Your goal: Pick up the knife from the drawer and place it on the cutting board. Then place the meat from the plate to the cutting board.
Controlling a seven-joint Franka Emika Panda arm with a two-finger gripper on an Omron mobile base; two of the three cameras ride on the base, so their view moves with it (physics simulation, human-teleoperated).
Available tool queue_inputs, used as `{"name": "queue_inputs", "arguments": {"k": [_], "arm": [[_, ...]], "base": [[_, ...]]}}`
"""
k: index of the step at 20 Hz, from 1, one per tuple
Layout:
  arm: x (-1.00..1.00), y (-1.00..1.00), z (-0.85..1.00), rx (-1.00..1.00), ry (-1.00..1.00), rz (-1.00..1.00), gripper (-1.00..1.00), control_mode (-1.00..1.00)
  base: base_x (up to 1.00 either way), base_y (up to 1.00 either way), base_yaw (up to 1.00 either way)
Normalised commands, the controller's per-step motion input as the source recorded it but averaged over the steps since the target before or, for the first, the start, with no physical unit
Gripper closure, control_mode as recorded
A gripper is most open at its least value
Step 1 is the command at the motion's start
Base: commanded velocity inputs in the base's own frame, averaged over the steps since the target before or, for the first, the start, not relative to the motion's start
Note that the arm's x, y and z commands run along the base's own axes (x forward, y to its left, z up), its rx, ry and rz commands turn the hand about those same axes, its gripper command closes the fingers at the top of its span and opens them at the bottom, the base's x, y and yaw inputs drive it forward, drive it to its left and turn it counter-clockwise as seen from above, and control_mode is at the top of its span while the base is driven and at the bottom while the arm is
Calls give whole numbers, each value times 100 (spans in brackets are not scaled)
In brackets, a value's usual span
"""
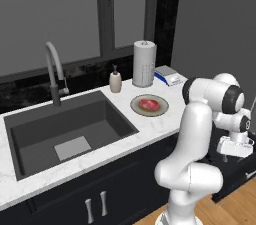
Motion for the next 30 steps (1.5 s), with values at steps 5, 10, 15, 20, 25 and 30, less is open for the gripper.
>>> {"name": "queue_inputs", "arguments": {"k": [5,10,15,20,25,30], "arm": [[-100,-7,0,3,7,-9,-100,-100],[-33,-12,28,0,2,-14,-100,-100],[55,1,7,-9,-10,-11,-100,-100],[58,7,-19,-18,-17,-16,-100,-100],[41,10,-19,-19,-12,-10,-100,-100],[9,11,-14,-12,-5,-2,-100,-100]], "base": [[0,0,0],[0,0,0],[0,0,0],[0,0,0],[0,0,0],[0,0,0]]}}
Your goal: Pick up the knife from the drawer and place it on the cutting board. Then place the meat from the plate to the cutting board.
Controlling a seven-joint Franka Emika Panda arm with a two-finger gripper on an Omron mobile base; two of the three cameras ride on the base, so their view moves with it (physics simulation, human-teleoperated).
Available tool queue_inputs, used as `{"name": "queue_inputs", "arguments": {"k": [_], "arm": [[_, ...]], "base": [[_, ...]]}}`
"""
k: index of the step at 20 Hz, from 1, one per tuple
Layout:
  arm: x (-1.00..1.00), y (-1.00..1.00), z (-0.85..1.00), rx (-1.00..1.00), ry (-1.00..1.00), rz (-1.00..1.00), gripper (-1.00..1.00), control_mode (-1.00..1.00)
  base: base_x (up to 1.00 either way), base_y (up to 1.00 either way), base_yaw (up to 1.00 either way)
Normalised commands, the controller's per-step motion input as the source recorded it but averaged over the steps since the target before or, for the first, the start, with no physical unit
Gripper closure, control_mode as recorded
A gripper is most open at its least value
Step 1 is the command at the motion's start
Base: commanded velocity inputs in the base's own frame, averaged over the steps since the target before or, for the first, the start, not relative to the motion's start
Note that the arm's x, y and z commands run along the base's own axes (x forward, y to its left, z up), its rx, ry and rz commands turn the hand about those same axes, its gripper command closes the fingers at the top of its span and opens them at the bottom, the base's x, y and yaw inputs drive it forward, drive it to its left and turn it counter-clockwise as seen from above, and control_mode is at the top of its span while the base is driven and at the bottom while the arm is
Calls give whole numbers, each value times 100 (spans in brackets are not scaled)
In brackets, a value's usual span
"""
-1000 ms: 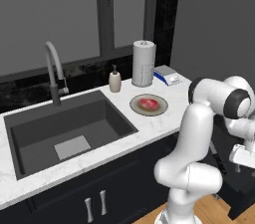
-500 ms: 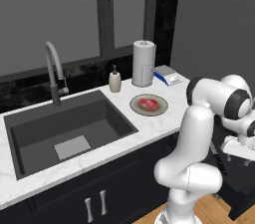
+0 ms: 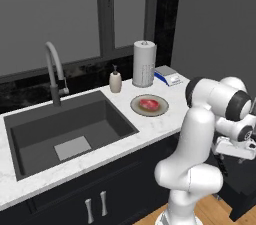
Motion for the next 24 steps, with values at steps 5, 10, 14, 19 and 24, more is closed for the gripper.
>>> {"name": "queue_inputs", "arguments": {"k": [5,10,14,19,24], "arm": [[15,0,-14,-1,1,0,-100,-100],[28,1,-4,0,3,0,-100,-100],[34,-3,-16,0,2,2,-100,-100],[32,-6,-35,0,2,4,-100,-100],[11,-21,-30,0,0,2,-100,-100]], "base": [[0,0,0],[0,0,0],[0,0,0],[0,0,0],[0,0,0]]}}
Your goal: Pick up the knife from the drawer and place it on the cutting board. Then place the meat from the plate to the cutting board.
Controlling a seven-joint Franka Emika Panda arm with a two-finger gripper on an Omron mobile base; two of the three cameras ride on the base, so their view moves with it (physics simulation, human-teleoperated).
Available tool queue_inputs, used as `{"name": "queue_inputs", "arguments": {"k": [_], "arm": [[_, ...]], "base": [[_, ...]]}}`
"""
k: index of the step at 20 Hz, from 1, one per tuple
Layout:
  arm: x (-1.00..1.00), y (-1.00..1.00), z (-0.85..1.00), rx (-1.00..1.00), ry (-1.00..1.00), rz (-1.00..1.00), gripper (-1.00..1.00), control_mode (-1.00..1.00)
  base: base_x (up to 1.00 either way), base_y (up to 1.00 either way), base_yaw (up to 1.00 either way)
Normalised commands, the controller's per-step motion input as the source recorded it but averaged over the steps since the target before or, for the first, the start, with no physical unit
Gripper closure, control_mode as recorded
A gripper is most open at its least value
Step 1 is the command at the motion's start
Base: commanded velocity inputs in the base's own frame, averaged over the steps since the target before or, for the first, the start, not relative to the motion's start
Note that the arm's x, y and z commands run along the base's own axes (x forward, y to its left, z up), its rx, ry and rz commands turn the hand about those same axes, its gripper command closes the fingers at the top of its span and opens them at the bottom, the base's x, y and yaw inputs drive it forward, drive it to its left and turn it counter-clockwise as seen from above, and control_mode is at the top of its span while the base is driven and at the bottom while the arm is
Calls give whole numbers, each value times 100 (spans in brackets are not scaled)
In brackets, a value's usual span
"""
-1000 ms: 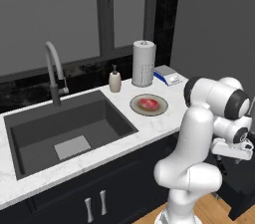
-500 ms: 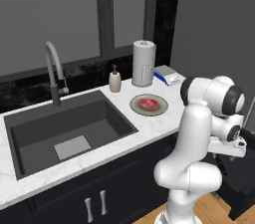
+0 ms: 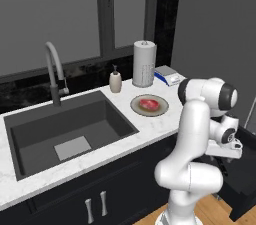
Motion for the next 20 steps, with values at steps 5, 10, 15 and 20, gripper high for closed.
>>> {"name": "queue_inputs", "arguments": {"k": [5,10,15,20], "arm": [[0,-13,-32,0,0,0,-100,-100],[-3,4,-47,-2,0,0,100,-100],[-3,7,-31,-5,2,0,100,-100],[-29,-19,-9,0,1,0,100,-100]], "base": [[0,0,0],[0,0,0],[0,0,0],[0,0,0]]}}
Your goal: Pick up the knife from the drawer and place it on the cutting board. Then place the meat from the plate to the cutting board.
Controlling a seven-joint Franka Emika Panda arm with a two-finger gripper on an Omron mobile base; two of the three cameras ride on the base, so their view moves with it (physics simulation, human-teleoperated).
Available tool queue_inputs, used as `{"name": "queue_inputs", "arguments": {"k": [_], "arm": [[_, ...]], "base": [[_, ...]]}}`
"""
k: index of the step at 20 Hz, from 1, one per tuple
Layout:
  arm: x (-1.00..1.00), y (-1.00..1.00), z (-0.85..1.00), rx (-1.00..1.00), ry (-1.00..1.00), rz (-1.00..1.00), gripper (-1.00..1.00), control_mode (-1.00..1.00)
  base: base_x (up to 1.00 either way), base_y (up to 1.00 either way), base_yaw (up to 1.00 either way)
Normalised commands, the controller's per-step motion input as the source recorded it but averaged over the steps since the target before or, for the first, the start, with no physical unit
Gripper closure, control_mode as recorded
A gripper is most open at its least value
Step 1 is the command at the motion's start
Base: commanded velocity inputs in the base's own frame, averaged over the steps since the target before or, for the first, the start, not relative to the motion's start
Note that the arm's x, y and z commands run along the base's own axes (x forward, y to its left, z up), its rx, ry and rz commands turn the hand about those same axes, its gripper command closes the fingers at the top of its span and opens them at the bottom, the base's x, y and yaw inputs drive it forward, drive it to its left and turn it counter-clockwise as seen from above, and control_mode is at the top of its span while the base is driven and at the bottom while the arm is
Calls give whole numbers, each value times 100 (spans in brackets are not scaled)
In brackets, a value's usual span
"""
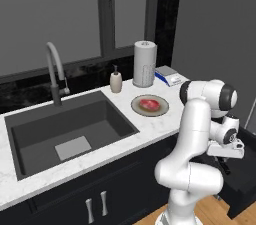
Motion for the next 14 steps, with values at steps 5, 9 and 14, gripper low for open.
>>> {"name": "queue_inputs", "arguments": {"k": [5,9,14], "arm": [[-37,-41,0,0,1,0,100,-100],[-32,-21,-4,2,-3,0,100,-100],[-46,-10,89,0,1,-2,100,-100]], "base": [[0,0,0],[0,0,0],[0,0,0]]}}
